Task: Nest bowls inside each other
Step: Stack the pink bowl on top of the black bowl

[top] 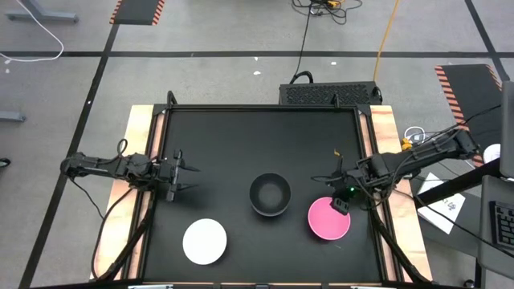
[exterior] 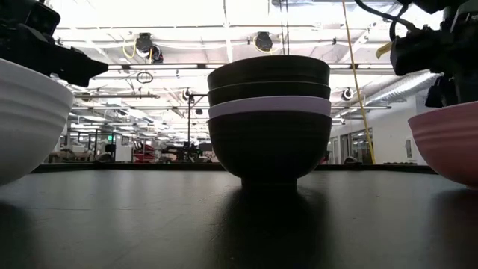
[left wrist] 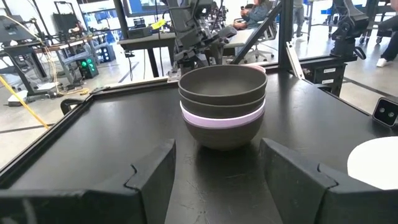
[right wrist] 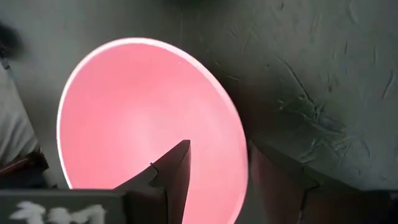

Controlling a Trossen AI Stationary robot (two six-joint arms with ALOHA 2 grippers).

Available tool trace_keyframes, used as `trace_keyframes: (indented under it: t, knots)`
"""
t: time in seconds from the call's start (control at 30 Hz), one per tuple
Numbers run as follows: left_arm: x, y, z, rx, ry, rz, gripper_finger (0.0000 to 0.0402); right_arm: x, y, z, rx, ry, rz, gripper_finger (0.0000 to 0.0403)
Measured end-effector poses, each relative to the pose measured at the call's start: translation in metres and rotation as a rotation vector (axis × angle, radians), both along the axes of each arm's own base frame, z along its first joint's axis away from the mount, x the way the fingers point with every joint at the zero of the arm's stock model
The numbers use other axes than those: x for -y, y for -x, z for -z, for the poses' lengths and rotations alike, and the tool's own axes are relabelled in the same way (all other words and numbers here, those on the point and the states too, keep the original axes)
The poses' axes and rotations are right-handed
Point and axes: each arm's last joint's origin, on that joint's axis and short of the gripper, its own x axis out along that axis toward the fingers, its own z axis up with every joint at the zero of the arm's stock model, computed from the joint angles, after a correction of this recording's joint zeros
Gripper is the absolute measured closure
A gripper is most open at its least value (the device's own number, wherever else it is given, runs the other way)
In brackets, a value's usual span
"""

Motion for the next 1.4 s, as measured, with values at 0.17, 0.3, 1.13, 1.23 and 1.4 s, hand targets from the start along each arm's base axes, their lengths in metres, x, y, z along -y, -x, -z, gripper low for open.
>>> trace_keyframes:
  t: [0.17, 0.3, 1.13, 1.23, 1.4]
  knots:
    - [0.0, 0.0, 0.0, 0.0, 0.0, 0.002, 0.0167, -0.004, -0.003, 0.006, -0.047, 0.004, 0.002, 0.025]
    - [0.0, 0.0, 0.0, 0.001, -0.002, 0.002, 0.0167, -0.006, -0.006, 0.012, -0.084, 0.016, -0.012, 0.025]
    - [0.0, 0.0, 0.0, 0.003, -0.013, 0.006, 0.0167, 0.006, -0.018, 0.02, -0.062, 0.142, 0.003, 0.0398]
    - [0.0, 0.0, 0.0, 0.003, -0.013, 0.006, 0.0167, 0.008, -0.021, 0.019, -0.038, 0.142, 0.002, 0.0399]
    - [0.0, 0.0, 0.0, 0.003, -0.013, 0.007, 0.0167, 0.008, -0.023, 0.016, 0.014, 0.144, -0.026, 0.04]
